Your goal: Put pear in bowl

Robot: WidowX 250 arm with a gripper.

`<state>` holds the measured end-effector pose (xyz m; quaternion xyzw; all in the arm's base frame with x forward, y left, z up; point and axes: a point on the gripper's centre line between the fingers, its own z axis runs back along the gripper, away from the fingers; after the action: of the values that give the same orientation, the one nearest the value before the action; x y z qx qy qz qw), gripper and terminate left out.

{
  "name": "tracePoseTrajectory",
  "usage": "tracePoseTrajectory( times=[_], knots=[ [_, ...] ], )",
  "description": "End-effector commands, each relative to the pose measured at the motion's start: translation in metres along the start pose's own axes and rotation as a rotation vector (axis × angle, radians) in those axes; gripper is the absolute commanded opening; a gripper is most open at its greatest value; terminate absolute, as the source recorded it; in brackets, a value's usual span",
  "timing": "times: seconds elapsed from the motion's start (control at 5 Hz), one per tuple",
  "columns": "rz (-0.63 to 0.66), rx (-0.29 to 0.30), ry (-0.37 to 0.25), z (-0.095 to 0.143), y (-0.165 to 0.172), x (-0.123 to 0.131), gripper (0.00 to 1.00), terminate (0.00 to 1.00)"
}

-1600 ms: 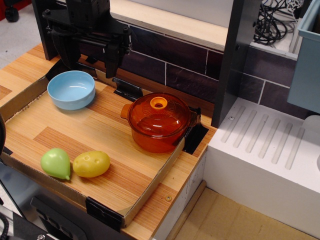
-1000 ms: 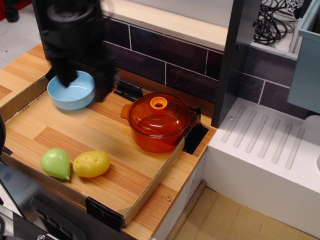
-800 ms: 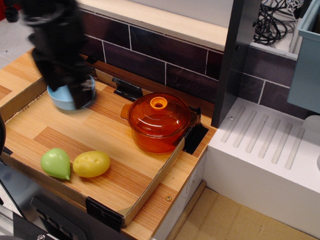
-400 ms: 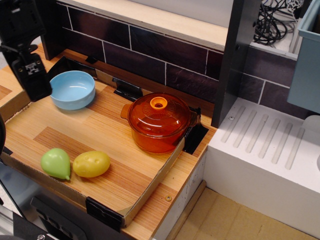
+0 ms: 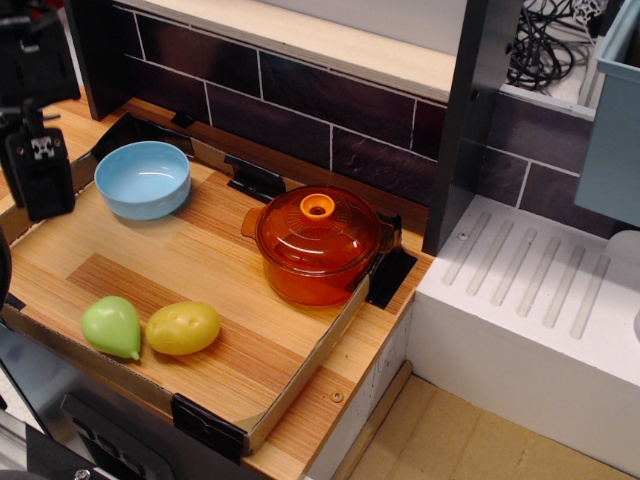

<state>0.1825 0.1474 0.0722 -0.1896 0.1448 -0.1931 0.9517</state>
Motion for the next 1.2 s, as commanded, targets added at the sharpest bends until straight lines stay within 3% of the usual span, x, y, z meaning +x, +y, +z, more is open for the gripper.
tracePoseTrajectory(
  times=[0.0,0.2,0.4,1.0],
  knots=[
    [-0.027,0.076,-0.047,-0.031,-0.006,-0.002,1.0,0.0],
    [-0.04,0.088,-0.07,-0.043,-0.006,0.0,1.0,0.0],
    [-0.07,0.139,-0.11,-0.041,-0.006,0.002,1.0,0.0],
    [-0.098,0.128,-0.12,-0.04,-0.002,0.012,1.0,0.0]
  ],
)
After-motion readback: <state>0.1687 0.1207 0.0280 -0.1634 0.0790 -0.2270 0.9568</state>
